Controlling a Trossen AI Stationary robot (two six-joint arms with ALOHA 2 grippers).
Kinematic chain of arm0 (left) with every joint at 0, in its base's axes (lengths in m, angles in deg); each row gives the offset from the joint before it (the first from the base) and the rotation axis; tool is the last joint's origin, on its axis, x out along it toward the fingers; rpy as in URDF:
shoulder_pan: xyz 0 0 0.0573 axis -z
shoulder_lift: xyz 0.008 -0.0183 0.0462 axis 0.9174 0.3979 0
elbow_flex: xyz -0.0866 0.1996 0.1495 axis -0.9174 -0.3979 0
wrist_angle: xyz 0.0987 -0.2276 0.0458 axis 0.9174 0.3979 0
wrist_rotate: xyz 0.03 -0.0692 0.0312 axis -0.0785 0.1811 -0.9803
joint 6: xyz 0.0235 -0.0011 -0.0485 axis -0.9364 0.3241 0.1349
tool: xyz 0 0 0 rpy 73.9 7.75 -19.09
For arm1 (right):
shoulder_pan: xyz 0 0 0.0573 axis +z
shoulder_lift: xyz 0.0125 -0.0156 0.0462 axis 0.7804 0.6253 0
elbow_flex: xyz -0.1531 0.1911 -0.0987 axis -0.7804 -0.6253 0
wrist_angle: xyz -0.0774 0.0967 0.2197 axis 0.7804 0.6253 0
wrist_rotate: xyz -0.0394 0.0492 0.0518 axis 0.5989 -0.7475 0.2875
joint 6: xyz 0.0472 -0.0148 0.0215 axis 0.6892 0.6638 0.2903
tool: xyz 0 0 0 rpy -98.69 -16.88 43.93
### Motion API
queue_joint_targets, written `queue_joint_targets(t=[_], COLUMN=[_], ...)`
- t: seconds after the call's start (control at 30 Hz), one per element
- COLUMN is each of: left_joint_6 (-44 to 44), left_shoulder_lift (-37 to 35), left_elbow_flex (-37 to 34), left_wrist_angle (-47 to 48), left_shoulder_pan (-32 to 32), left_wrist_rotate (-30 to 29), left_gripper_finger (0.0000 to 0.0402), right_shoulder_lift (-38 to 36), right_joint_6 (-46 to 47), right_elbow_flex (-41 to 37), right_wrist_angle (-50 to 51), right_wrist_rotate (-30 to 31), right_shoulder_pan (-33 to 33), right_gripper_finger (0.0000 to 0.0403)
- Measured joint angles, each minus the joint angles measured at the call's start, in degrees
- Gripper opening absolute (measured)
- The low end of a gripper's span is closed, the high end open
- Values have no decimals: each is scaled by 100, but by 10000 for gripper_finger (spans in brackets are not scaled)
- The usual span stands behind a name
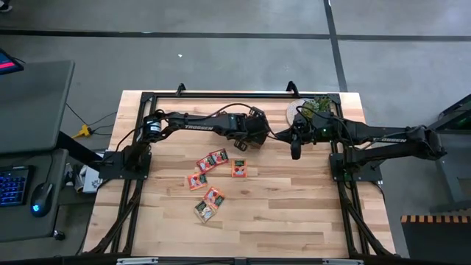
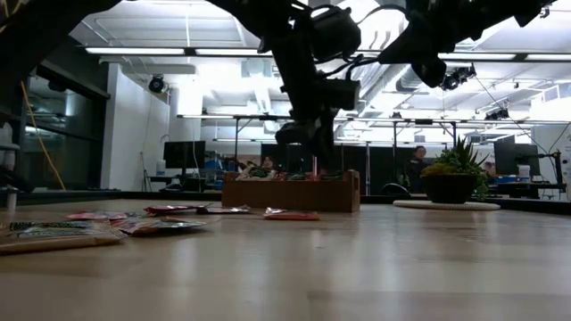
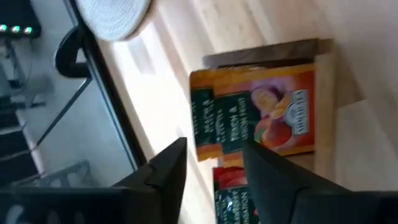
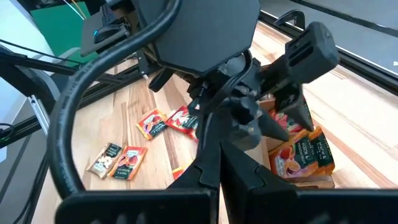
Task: Pick & Place Tea
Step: Put the orange tea bag into the right section of the wooden organizer
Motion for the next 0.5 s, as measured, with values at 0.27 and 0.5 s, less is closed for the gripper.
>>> queue_joint_targets(t=[0.27,0.5], left_joint_6=[406,2008], left_shoulder_lift=[-118,-580], left_elbow_flex=[-7,14], left_wrist_angle=[138,695], left_shoulder_pan=[-28,-119], left_wrist_rotate=[-638,-545], left_gripper_finger=[171,172], right_shoulder_lift=[0,2], right_joint_6=[-29,-110], right_elbow_flex=[0,0], right_wrist_angle=[0,6], right_wrist_rotate=[-101,-253], right_shoulder_pan=[0,0], right_gripper_finger=[0,0])
